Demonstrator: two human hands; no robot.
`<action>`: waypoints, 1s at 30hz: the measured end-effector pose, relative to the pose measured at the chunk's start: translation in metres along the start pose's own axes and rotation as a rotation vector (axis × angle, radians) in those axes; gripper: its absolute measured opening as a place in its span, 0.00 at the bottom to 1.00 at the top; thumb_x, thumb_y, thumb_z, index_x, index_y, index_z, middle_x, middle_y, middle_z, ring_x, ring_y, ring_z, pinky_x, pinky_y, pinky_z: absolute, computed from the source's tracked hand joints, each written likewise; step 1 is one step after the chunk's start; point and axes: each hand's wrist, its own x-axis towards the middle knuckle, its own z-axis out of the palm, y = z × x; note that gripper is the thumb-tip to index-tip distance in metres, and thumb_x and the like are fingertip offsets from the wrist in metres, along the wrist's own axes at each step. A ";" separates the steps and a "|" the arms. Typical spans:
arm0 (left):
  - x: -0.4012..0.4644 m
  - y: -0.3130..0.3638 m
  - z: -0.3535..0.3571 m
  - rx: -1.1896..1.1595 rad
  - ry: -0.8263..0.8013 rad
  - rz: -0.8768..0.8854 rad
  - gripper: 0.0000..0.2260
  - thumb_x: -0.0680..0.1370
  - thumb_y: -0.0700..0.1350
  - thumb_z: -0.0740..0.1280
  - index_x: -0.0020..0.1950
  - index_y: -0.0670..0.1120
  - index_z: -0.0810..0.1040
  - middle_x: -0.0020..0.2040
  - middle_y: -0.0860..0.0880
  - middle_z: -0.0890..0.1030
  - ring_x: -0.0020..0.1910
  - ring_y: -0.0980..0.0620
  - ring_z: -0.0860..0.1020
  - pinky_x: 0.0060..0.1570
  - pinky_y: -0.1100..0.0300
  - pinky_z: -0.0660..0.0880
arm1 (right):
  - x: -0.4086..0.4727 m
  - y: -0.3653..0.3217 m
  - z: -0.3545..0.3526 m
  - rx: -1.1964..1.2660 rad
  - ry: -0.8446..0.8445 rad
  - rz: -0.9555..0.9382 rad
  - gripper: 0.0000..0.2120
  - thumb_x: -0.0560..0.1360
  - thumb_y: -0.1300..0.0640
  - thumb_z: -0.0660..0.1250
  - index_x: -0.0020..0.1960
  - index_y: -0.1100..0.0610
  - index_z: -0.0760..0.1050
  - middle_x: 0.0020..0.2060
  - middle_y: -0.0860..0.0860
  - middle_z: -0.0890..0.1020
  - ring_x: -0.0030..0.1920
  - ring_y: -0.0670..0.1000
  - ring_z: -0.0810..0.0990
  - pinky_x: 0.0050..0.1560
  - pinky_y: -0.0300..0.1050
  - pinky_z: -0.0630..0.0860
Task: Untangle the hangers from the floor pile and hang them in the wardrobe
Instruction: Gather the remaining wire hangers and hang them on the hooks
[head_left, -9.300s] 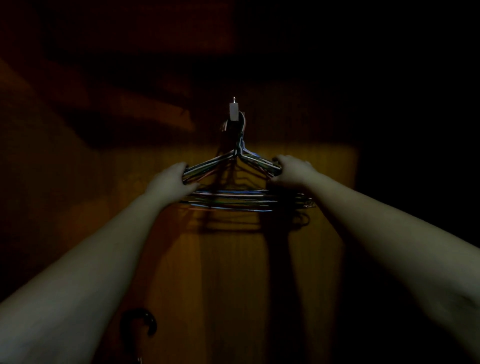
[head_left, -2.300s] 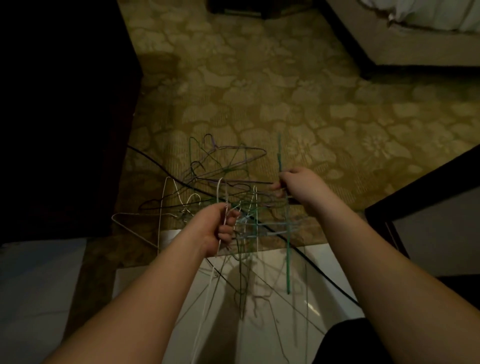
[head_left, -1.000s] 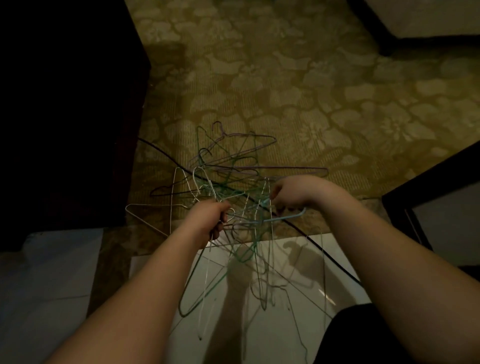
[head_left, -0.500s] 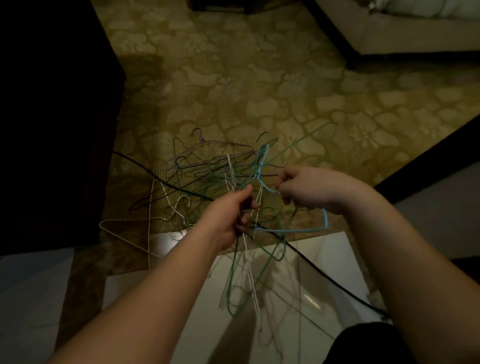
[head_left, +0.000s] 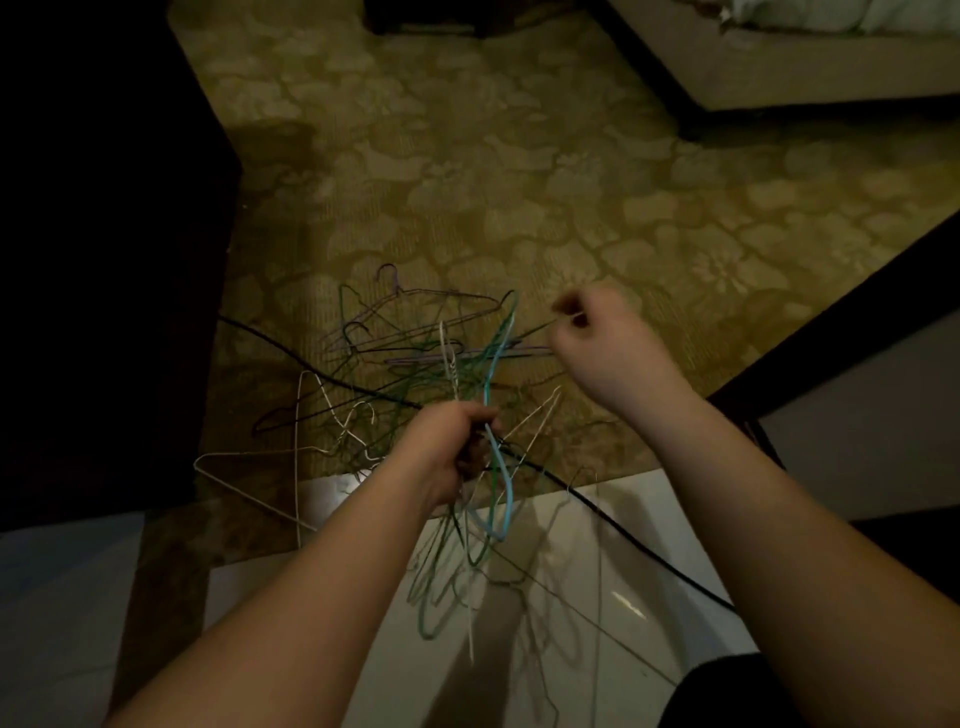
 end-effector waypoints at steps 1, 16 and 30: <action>-0.001 0.000 -0.002 -0.019 -0.020 0.006 0.12 0.80 0.39 0.59 0.36 0.42 0.71 0.27 0.49 0.65 0.18 0.57 0.59 0.18 0.66 0.53 | 0.008 0.011 0.004 0.069 0.065 0.086 0.19 0.78 0.50 0.65 0.67 0.56 0.70 0.62 0.52 0.72 0.60 0.51 0.73 0.58 0.45 0.70; -0.043 0.023 -0.047 -0.106 -0.307 0.023 0.05 0.75 0.42 0.66 0.42 0.44 0.71 0.34 0.46 0.78 0.33 0.48 0.78 0.48 0.48 0.77 | 0.041 0.054 0.062 0.284 -0.042 0.339 0.20 0.80 0.48 0.62 0.67 0.59 0.72 0.63 0.56 0.76 0.61 0.56 0.74 0.59 0.47 0.70; -0.060 0.016 -0.111 0.003 -0.422 0.133 0.16 0.80 0.48 0.61 0.33 0.46 0.68 0.24 0.51 0.63 0.16 0.58 0.63 0.25 0.60 0.75 | 0.059 0.031 0.101 -0.100 -0.276 0.067 0.18 0.77 0.47 0.61 0.66 0.47 0.74 0.64 0.50 0.73 0.68 0.55 0.67 0.68 0.58 0.60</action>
